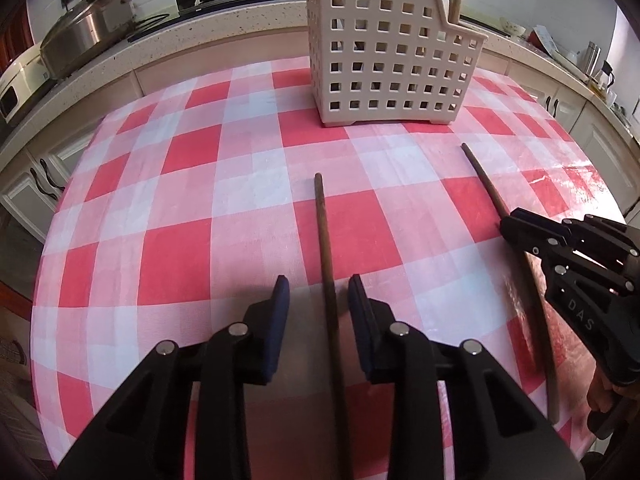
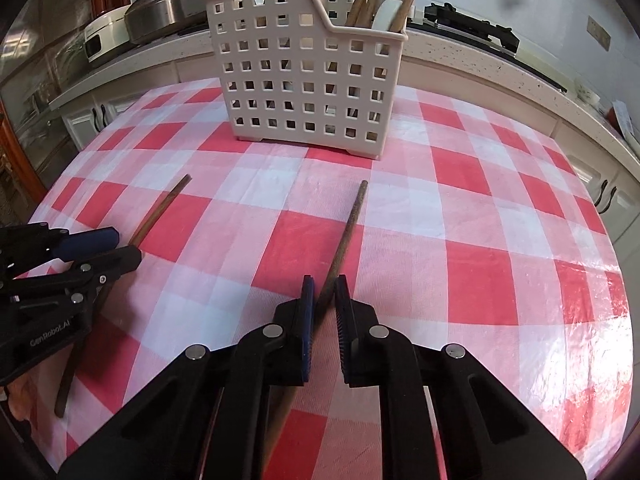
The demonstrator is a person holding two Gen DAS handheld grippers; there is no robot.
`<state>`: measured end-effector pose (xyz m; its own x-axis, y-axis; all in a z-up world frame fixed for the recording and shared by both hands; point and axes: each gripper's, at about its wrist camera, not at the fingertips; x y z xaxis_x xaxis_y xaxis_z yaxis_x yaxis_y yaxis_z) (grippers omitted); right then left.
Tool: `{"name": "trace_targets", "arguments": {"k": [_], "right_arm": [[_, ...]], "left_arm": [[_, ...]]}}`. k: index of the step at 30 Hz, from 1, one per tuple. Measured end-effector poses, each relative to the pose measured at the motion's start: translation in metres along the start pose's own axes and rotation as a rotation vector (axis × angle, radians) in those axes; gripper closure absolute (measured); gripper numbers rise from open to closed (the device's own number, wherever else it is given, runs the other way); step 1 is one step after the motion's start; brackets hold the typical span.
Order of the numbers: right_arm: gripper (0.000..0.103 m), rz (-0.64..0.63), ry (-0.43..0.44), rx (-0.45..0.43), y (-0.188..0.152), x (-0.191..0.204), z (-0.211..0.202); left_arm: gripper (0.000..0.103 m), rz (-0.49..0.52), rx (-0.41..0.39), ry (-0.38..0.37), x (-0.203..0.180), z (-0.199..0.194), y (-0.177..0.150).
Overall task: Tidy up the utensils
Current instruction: 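Grasp a brown chopstick with the left tool while the right tool grasps the last one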
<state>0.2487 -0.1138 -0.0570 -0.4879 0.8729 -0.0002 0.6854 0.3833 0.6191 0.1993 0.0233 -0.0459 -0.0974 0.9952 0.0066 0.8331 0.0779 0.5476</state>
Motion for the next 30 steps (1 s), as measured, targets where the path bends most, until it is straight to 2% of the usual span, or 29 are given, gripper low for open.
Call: {"name": "trace_targets", "arguments": {"k": [7, 15, 19, 30], "right_arm": [[0.092, 0.015, 0.032, 0.018, -0.008, -0.005, -0.007], [0.092, 0.032, 0.012, 0.029, -0.006, -0.007, -0.006], [0.092, 0.022, -0.003, 0.014, -0.005, -0.005, -0.004], [0.096, 0.034, 0.027, -0.012, -0.004, -0.013, -0.014]], "left_arm": [[0.084, 0.020, 0.008, 0.002, -0.004, -0.002, -0.003], [0.088, 0.026, 0.019, 0.004, -0.007, -0.001, -0.002], [0.097, 0.017, 0.019, 0.002, -0.006, 0.000, -0.001], [0.097, -0.006, -0.010, -0.038, -0.004, -0.012, 0.002]]}}
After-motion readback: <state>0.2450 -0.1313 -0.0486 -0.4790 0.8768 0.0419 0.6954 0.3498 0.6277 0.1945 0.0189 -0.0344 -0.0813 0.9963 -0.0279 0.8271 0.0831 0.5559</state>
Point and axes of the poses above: each gripper's, at about its wrist camera, not at the fingertips, and z roughly the way its jaws point, x to its left, y to its top, and after that the axes turned 1 degree about -z, right-handed
